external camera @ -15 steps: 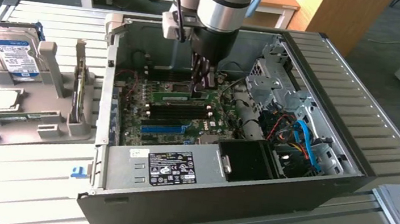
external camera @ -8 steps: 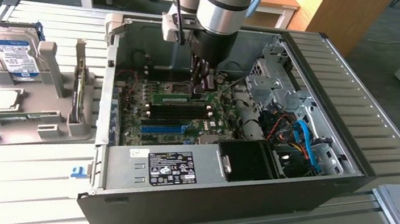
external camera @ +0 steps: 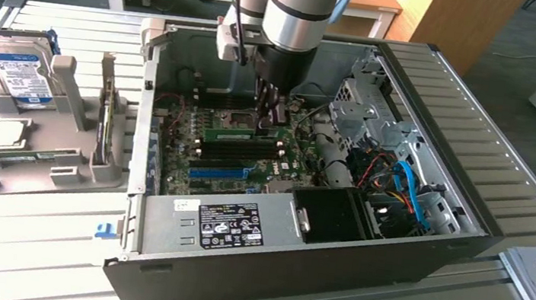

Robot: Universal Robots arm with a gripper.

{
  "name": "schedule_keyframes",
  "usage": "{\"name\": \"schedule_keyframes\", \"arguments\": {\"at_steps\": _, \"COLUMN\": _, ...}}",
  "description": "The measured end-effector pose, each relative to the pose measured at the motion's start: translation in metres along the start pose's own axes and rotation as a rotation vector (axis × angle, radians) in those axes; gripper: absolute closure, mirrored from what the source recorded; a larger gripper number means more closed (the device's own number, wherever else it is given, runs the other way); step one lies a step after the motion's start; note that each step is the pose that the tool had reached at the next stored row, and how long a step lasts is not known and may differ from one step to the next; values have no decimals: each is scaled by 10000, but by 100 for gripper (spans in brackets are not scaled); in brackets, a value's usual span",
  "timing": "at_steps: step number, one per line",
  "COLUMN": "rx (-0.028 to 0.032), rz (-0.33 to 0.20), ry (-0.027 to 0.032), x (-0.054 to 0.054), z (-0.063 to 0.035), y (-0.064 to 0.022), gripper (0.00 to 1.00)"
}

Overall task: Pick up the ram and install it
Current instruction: 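Insert the ram into the slot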

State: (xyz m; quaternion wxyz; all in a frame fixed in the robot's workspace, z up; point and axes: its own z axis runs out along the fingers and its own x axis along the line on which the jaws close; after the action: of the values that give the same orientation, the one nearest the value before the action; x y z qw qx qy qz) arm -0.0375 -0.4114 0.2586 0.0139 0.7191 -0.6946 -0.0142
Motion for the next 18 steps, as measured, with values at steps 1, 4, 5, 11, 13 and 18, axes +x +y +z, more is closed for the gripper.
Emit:
{"name": "schedule_keyframes", "arguments": {"at_steps": 1, "rx": 0, "rz": 0, "ry": 0, "x": 0, "z": 7, "y": 0, "gripper": 89}}
{"name": "schedule_keyframes", "arguments": {"at_steps": 4, "rx": 0, "rz": 0, "ry": 0, "x": 0, "z": 29, "y": -1, "gripper": 89}}
{"name": "schedule_keyframes", "arguments": {"at_steps": 5, "rx": 0, "rz": 0, "ry": 0, "x": 0, "z": 36, "y": -1, "gripper": 89}}
{"name": "schedule_keyframes", "arguments": {"at_steps": 11, "rx": 0, "rz": 0, "ry": -1, "x": 0, "z": 84, "y": -3, "gripper": 89}}
{"name": "schedule_keyframes", "arguments": {"at_steps": 13, "rx": 0, "rz": -1, "ry": 0, "x": 0, "z": 101, "y": -4, "gripper": 89}}
{"name": "schedule_keyframes", "arguments": {"at_steps": 18, "rx": -1, "rz": 0, "ry": 1, "x": 0, "z": 119, "y": -5, "gripper": 89}}
